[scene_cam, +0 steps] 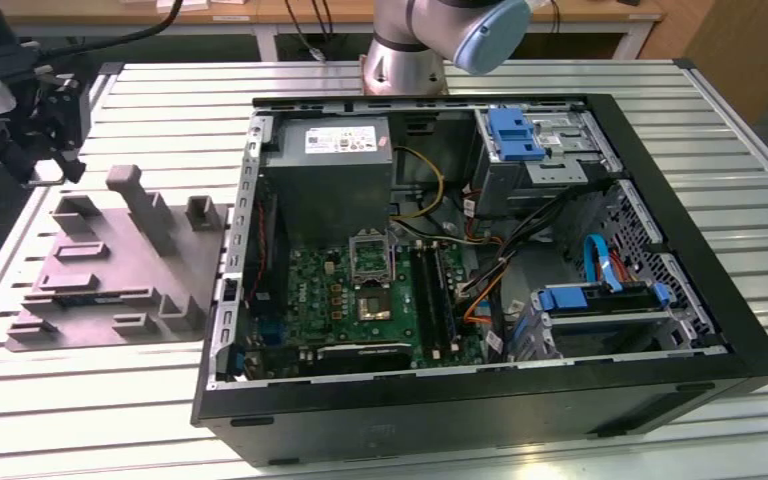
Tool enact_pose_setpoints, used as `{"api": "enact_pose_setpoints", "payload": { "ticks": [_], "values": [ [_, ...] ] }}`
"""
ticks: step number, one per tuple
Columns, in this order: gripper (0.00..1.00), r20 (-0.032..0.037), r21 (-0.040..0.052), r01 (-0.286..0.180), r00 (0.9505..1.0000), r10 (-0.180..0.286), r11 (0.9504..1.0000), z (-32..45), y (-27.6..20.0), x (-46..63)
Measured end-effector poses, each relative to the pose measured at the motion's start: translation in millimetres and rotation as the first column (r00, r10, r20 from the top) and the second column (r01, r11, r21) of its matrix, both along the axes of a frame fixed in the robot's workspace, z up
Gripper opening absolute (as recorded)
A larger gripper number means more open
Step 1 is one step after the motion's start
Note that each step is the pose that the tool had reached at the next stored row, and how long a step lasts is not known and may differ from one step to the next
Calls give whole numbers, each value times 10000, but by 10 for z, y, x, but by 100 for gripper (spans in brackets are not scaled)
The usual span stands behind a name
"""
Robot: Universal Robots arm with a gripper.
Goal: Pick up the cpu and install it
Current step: 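Pick up the cpu and move it towards the insertion slot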
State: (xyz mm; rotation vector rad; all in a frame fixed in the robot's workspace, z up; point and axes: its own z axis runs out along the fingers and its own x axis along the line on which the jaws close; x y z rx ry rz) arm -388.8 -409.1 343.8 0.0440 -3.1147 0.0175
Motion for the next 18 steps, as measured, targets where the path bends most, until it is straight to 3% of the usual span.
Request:
{"api": "enact_pose_setpoints", "payload": {
  "ticks": [1, 2, 12, 18],
  "values": [
    [47, 0, 0, 0, 10000, 0, 10000, 0, 0, 50],
    [47, 0, 0, 0, 10000, 0, 10000, 171, 0, 123],
    [47, 0, 0, 0, 10000, 0, 10000, 241, 0, 124],
    [47, 0, 0, 0, 10000, 0, 10000, 242, 0, 151]
  ]
}}
